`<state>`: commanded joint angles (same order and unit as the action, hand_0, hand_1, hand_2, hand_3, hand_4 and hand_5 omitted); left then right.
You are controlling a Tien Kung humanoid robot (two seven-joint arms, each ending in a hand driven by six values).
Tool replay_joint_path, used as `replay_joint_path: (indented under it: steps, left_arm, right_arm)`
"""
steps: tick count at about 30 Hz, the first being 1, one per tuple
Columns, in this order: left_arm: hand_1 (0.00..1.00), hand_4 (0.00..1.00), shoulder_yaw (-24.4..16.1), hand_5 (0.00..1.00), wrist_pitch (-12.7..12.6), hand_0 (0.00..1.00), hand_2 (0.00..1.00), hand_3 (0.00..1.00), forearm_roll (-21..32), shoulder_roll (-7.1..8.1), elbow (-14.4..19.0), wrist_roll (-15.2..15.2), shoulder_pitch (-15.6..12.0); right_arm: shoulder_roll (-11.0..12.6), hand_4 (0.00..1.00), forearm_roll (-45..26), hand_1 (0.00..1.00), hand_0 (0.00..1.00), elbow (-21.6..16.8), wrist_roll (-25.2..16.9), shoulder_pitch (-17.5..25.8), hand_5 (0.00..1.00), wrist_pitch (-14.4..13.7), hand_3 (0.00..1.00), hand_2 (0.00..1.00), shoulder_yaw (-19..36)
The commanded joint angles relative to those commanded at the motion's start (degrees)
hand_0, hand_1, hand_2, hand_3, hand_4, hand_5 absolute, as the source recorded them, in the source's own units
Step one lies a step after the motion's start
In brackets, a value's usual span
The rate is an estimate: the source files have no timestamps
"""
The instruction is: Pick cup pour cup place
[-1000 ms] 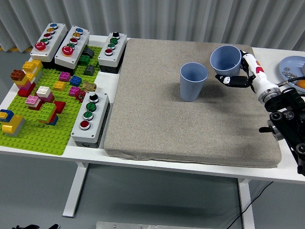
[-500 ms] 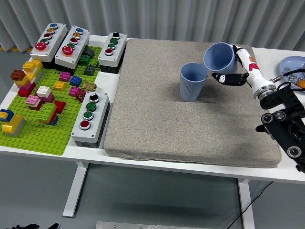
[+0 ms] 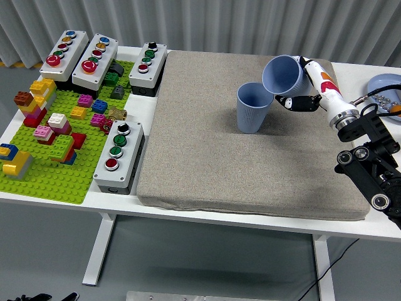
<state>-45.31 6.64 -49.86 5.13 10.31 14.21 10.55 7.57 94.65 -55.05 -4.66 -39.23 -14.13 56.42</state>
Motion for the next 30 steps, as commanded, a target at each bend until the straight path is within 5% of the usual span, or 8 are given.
replay_joint_path:
  steps: [30]
  left_arm:
    - [0.753,0.503,0.14,0.968,-0.06,0.769,0.811,0.648,-0.03,0.21,0.0,-0.06,-0.01]
  right_arm:
    - [1.13,0.676,8.76,0.687,0.825,2.37,-1.2,-3.36,0.003,-2.93,0.677,0.588,-5.28]
